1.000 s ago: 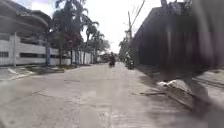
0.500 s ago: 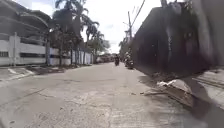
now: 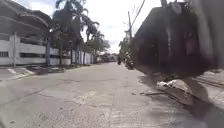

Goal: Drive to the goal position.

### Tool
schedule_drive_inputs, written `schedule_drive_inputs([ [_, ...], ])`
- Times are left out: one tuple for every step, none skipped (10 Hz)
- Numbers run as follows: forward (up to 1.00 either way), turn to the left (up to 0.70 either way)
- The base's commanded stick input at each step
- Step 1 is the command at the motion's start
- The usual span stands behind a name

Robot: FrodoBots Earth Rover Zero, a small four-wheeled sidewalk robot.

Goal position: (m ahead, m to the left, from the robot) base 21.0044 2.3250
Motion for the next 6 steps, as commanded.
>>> schedule_drive_inputs([
  [1.00, 0.00],
  [1.00, -0.05],
  [1.00, -0.19],
  [1.00, -0.21],
  [1.00, -0.23],
  [1.00, -0.39],
])
